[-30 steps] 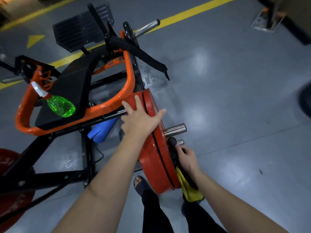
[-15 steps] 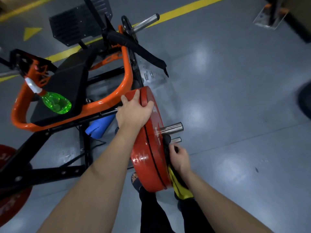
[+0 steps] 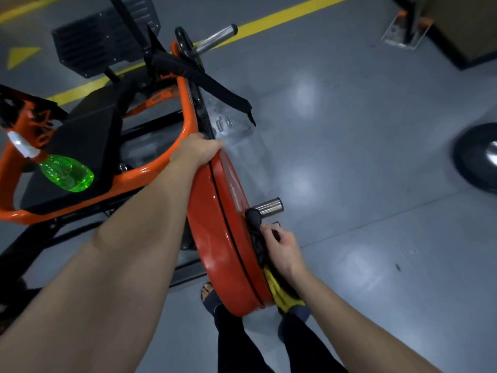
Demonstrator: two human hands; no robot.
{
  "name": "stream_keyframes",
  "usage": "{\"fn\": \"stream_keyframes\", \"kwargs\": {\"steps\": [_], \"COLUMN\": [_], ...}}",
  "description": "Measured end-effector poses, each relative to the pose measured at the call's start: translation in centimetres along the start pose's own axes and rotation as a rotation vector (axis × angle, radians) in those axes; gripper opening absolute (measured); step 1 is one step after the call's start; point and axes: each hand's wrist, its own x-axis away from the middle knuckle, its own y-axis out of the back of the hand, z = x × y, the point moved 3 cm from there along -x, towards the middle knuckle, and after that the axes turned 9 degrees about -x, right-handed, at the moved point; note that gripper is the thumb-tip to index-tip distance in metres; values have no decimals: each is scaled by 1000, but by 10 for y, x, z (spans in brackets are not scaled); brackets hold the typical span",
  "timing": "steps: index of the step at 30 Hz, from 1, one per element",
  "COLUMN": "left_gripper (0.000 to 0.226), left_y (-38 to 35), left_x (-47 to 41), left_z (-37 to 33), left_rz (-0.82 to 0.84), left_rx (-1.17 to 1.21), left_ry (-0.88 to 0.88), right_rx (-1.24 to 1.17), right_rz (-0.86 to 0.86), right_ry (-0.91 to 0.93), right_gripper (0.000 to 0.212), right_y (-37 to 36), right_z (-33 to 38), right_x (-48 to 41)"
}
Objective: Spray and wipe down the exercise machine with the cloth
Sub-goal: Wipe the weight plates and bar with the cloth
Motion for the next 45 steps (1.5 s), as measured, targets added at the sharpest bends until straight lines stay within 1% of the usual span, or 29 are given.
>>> {"fn": "stream_keyframes", "kwargs": {"steps": [2,3,4,5,6,7,8,9,11,12,14,16,19,22,23,25,26,27,29,30,31,32,33,36,38,40,41,43,45], "left_gripper": [74,87,100,111,119,122,120,112,86,76,68,65,64,64,62,56,63,79,112,119,120,117,108,71,62,59,58,56,51], "left_y": [7,8,4,-5,-16,-26,-34,-38,-39,-37,-33,-29,-20,-10,-6,-1,1,0,-8,-16,-25,-32,-36,-34,-29,-23,-22,-16,-8], "left_x": [8,22,39,58,74,88,99,104,103,96,80,69,40,8,1,-6,-2,6,38,54,68,79,88,79,63,51,45,37,34], "left_z": [-5,-9,-12,-13,-11,-6,-1,3,7,7,3,1,-1,-5,-7,-8,-10,-13,-19,-18,-15,-10,-5,3,-1,-5,-5,-7,-12], "left_rz": [-212,-237,-166,-56,24,56,50,8,-139,-183,-172,-133,-80,36,41,-75,-138,-134,11,59,68,46,-9,-211,-212,-186,-163,-122,-148], "left_rx": [-88,-140,-179,-213,-248,-277,-272,-246,-190,-170,-162,-169,-147,-83,-33,0,-20,-63,-160,-192,-220,-244,-265,-183,-137,-133,-123,-44,60], "left_ry": [24,22,15,11,8,10,26,41,43,46,59,64,63,22,11,-12,-16,-13,17,25,28,28,21,-8,-2,-8,-18,-76,-170], "right_rx": [-12,-14,4,40,85,127,146,140,41,-13,-72,-107,-95,-19,-9,42,73,99,149,167,164,147,107,-72,-130,-132,-113,13,113], "right_rz": [-3,-12,-16,-20,-24,-28,-36,-54,-92,-93,-60,-60,-88,-45,-36,-24,-14,5,34,30,23,6,-23,-76,-90,-104,-102,-68,-5], "right_ry": [-53,-91,-132,-174,-220,-258,-283,-284,-191,-123,8,52,-40,-199,-226,-257,-274,-283,-283,-264,-244,-223,-194,-88,-45,-106,-157,-220,-232], "right_gripper": [36,39,43,46,47,47,48,47,40,34,28,28,29,41,43,43,42,41,40,41,42,40,37,27,26,31,37,44,42], "right_y": [10,14,16,16,13,8,0,-7,-21,-26,-30,-28,-15,2,7,16,19,18,13,7,0,-7,-13,-19,-16,-10,-6,1,0], "right_z": [-20,-29,-37,-40,-42,-41,-36,-27,1,16,36,33,-8,-55,-63,-70,-69,-65,-53,-44,-37,-28,-18,-1,-10,-34,-46,-58,-52], "right_x": [17,21,22,19,10,-1,-14,-28,-48,-52,-51,-43,-24,1,8,12,8,1,-17,-27,-37,-46,-53,-48,-33,-17,-11,-4,-10]}}
